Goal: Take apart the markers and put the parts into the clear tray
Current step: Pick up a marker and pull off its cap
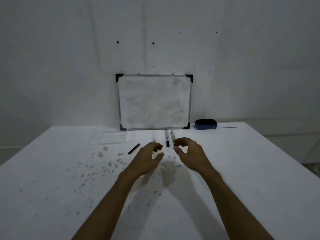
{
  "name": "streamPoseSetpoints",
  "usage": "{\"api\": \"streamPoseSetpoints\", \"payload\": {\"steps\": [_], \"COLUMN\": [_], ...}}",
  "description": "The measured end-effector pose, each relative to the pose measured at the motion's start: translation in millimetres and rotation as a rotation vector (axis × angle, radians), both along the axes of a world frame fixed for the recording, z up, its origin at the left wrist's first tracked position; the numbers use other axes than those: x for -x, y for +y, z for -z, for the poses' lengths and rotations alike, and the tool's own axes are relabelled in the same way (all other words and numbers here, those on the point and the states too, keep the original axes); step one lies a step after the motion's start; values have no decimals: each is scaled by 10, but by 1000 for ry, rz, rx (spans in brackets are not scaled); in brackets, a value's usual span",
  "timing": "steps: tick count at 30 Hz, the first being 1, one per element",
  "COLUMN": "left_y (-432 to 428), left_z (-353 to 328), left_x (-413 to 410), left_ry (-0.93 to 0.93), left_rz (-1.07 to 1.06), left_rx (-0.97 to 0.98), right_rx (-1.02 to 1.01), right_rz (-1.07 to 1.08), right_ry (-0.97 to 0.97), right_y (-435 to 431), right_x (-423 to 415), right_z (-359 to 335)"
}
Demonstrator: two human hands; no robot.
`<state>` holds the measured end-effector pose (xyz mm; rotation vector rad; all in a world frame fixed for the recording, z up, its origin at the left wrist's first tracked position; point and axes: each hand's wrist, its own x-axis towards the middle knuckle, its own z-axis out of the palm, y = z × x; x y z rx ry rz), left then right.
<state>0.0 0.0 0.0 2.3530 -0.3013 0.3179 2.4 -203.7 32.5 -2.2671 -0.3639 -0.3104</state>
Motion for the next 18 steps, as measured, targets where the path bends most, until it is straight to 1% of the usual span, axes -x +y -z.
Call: {"api": "streamPoseSetpoints", "payload": {"steps": [3,4,8,9,13,16,18], "left_y": [17,36,98,99,99,102,99], "left_z": [196,290,557,587,656,675,662], "left_x": [0,23,-89,-120,-203,-215,-210], "left_ry": [-9,0,-138,-145,-197,-185,-166], "left_rz": [-28,-23,41,44,55,46,58], "left_rx": [-30,-39,-142,-145,-164,-138,-122], "right_rx": [92,122,218,252,470,465,408], "right_rz": [83,97,114,126,191,214,230], "right_ry": [-19,12,60,65,86,97,100], "right_y": [113,170,476,550,759,795,788], "right_x": [-401,-533,-1118,-1237,-1525,-1584,-1549], "right_z": [17,-6,84,121,250,332,340]}}
